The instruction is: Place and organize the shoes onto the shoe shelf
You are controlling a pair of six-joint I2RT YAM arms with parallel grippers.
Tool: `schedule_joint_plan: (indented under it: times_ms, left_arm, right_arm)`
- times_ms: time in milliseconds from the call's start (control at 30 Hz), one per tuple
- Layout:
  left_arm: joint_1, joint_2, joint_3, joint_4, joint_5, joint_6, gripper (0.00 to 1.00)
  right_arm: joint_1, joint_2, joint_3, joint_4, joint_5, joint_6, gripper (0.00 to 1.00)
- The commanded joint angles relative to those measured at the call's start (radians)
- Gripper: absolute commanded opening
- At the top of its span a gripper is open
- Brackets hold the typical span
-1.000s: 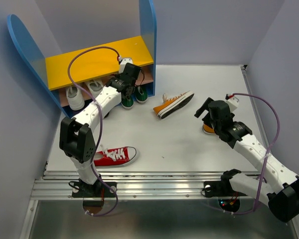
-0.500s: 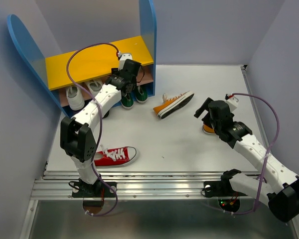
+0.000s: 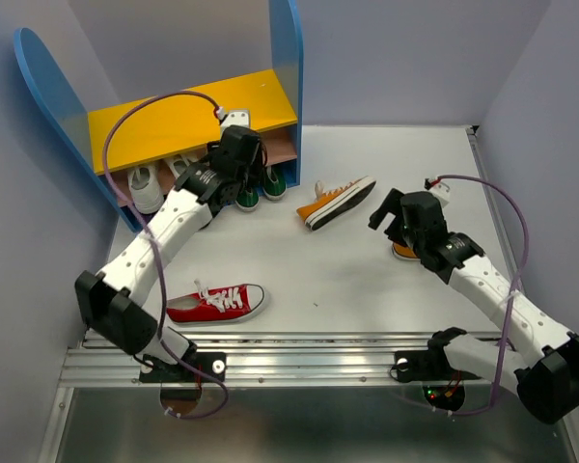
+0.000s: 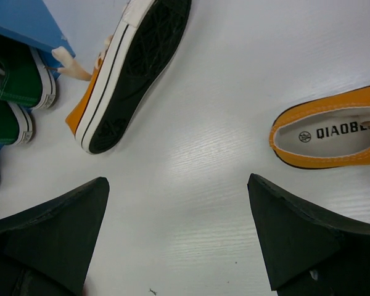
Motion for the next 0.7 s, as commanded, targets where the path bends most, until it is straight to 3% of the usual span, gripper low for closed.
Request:
schedule_joint_plan:
  times_ms: [0, 167, 267, 367, 500, 667]
  left_arm:
    - [-0.023, -0.176, -0.092, -0.024, 0.137, -0.025, 0.69]
    - [-0.054, -0.249, -0.233, -0.096, 0.131, -0.039, 0.69]
    - [-0.054, -0.268, -0.294, -0.118, 0.120, -0.072, 0.68]
    - [-0.054, -0.271, -0.276, -0.104, 0.104, -0.102, 0.68]
    - [-0.054, -0.266, -0.236, -0.076, 0.065, -0.120, 0.68]
    - [-0.052, -0.265, -0.202, -0.078, -0.014, -0.144, 0.68]
  right_arm:
    - [-0.001, 0.050, 0.045, 0.143, -0.200, -0.112, 1.00]
    - [0.034, 0.144, 0.056, 0.194, -0.378, -0.143, 1.00]
    - [0.135, 0.208, 0.059, 0.249, -0.449, -0.165, 1.00]
    - [0.262, 0.300, 0.086, 0.292, -0.504, -0.191, 1.00]
    - [0.296, 0.422, 0.060, 0.501, -0.801, -0.115, 1.00]
    - [0.336, 0.567, 0.106, 0.544, -0.919, -0.090, 1.00]
